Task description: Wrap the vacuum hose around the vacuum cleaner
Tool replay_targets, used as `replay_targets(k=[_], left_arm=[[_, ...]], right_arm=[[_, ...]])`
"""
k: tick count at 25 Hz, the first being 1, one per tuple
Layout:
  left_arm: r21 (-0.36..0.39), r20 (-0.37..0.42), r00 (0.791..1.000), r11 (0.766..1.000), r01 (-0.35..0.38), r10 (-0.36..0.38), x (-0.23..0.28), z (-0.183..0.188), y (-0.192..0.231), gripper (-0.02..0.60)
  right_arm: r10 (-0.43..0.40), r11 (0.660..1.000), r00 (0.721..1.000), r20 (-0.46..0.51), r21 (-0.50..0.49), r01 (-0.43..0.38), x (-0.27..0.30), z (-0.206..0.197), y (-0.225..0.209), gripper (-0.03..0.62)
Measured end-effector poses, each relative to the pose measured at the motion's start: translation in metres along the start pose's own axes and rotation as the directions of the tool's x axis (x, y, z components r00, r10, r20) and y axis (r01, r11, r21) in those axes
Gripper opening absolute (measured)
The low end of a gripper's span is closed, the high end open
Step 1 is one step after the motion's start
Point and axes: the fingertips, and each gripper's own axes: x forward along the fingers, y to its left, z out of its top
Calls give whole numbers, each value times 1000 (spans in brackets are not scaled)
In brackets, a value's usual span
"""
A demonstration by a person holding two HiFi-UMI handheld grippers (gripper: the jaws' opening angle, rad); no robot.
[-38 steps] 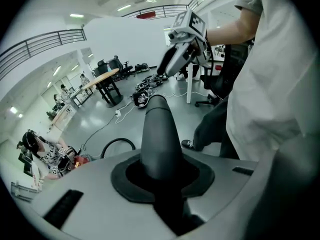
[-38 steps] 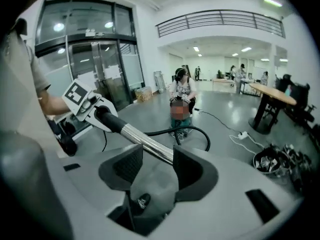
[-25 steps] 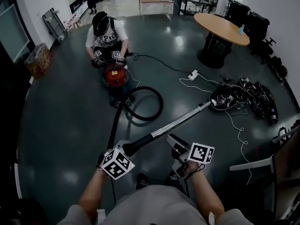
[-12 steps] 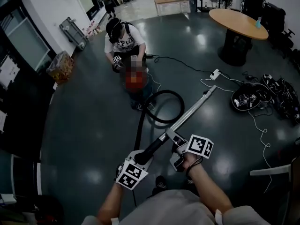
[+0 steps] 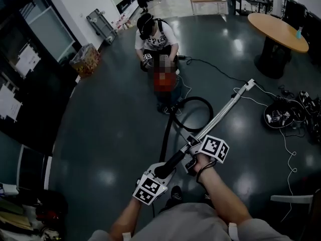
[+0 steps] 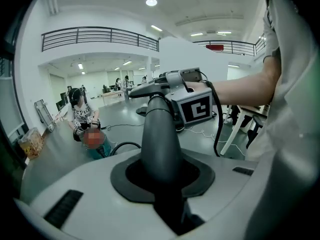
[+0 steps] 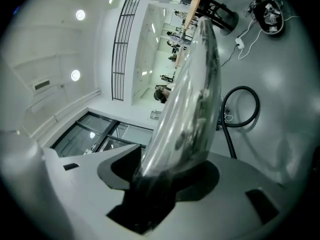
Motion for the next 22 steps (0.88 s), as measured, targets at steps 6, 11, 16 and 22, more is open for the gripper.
replay_targets(k=[6,11,16,22], left_arm=[[-51,21,998,997,52,-51,4,-2,-10,92],[-3,-48,995,996,84,-84,16,-9,-19,92],[-8,-59,990,992,128,-128,18,2,-19,178],[-13,-91,980,984,177,-177,14,0,-29,225]], right_arm=[[-10,1000,999,31,-12,10,-10,4,14,127],[53,985,998,24,-163,-48,-17,11,52,115],[77,951,997,13,-301,-70,-19,21,78,115],[107,888,994,-33,-445,-111,-29,18,92,117]])
